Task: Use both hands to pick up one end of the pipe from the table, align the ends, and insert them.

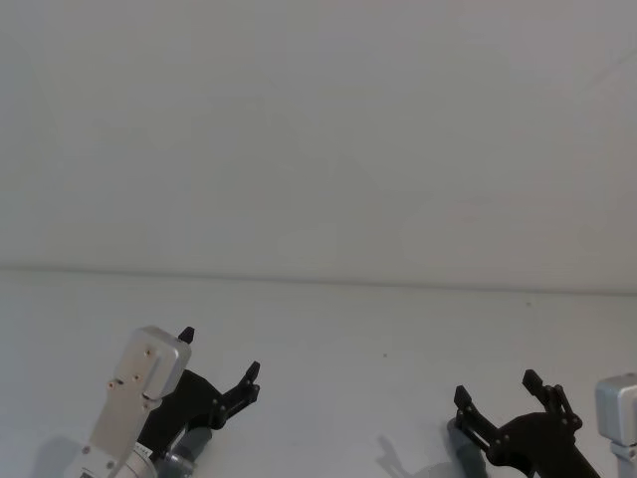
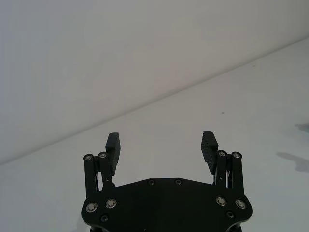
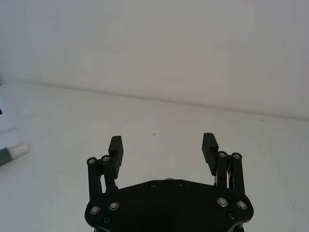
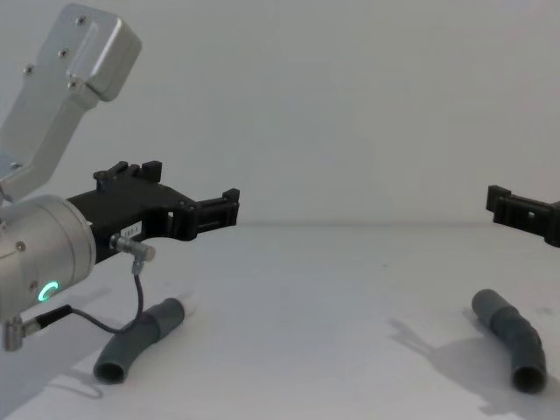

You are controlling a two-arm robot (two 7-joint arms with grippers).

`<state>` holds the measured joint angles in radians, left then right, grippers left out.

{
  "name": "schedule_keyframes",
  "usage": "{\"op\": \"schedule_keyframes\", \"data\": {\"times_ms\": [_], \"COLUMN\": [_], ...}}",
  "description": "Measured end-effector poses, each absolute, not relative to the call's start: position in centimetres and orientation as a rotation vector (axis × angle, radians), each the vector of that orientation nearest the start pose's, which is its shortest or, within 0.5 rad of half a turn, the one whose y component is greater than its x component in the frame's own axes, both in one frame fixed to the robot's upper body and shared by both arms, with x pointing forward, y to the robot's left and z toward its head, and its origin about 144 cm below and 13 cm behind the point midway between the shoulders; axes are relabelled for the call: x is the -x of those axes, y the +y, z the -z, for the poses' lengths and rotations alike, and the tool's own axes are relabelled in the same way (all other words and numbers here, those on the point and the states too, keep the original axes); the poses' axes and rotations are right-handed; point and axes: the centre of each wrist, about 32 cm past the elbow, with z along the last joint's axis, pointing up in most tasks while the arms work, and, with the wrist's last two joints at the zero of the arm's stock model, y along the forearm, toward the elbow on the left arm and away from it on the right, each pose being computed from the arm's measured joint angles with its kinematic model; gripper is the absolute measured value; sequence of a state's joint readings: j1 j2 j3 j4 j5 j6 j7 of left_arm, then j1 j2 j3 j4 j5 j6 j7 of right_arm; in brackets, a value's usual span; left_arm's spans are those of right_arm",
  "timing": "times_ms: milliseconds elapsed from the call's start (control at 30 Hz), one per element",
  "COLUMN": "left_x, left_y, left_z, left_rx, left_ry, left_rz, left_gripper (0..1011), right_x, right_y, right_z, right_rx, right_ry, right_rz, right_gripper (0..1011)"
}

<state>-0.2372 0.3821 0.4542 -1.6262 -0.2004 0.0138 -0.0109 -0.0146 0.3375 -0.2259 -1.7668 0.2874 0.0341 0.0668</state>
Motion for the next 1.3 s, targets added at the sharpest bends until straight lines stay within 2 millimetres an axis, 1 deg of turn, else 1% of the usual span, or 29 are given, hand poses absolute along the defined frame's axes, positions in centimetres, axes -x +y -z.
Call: {"op": "schedule_keyframes", "data": {"times_ms": [1300], "left_x": [-49.20], "left_y": [19.84], "left_z": [-120.44], "left_rx": [-0.061], "left_ry": [-0.268], "left_rz": [-1.124], "left_gripper": [1001], "right_x": [-44.33], "right_y": [-23.71], "right_z": [-118.87], "right_rx": [-0.026], "right_ry": [-0.075], "right_rz": [1.229], "right_gripper": [1002]}}
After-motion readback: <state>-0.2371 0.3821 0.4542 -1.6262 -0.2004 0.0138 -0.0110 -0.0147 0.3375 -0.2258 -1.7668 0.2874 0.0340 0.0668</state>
